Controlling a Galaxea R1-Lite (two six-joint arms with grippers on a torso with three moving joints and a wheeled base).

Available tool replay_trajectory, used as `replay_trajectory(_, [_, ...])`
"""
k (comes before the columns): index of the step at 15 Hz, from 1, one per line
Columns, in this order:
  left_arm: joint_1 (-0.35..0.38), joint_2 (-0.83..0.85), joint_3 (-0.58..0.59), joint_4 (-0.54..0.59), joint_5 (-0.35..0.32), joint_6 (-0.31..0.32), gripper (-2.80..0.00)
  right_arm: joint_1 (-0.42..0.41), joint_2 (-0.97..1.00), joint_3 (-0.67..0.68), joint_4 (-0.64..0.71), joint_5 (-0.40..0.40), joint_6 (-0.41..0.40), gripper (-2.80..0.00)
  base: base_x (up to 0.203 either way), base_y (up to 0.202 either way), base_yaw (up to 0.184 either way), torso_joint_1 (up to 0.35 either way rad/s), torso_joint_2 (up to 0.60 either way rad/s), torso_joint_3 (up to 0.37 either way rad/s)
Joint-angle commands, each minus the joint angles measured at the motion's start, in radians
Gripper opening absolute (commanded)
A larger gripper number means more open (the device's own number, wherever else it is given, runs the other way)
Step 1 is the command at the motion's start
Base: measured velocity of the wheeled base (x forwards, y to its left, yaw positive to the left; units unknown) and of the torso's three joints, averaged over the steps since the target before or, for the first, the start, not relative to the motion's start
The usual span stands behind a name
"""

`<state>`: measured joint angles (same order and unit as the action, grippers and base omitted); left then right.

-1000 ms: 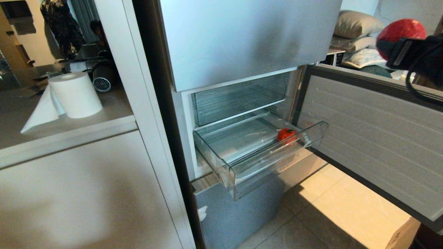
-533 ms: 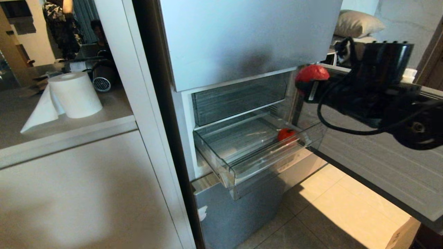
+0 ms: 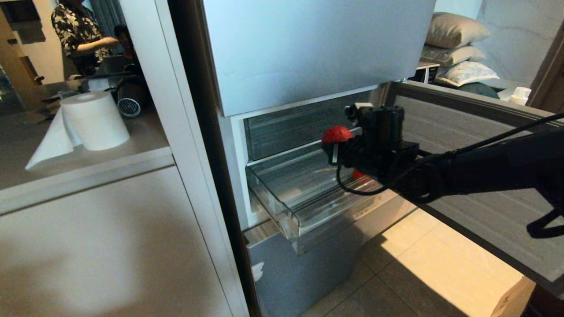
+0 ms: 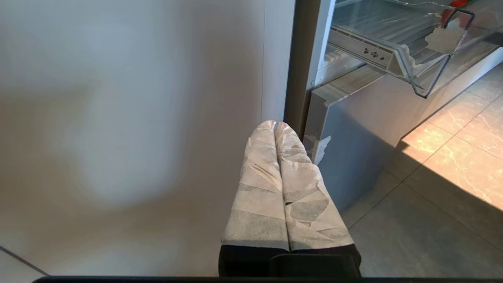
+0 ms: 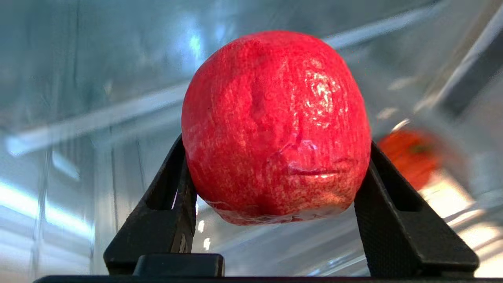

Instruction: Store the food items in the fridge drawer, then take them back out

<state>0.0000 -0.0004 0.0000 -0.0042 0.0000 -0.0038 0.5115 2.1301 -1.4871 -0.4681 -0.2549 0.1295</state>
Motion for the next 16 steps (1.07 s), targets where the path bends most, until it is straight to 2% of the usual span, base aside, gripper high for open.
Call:
replay_trajectory(1, [0.000,0.000,0.002,0.000,0.000,0.001,-2.80,0.030,0.087,-0.029,0.015,-0.005,-0.001,-2.80,0.000,0.000,0.000,0.000,0.00,0.000])
replay_trajectory(10, [0.000,0.000,0.002,0.000,0.000,0.000,-2.80,0.053,0.143,-0.070,0.081,-0.007,-0.008,-2.80,0.000,0.000,0.000,0.000,0.00,0.000])
replay_trajectory(11, [0.000,0.000,0.002,0.000,0.000,-0.001,-2.80,0.054,0.142,-0.071,0.091,-0.006,-0.008,0.00,0.000,0.000,0.000,0.000,0.00,0.000])
replay_trajectory(16, [0.000,0.000,0.002,0.000,0.000,-0.001,-2.80,0.062,0.164,-0.144,0.136,-0.011,-0.007,0.00,0.000,0.000,0.000,0.000,0.00,0.000])
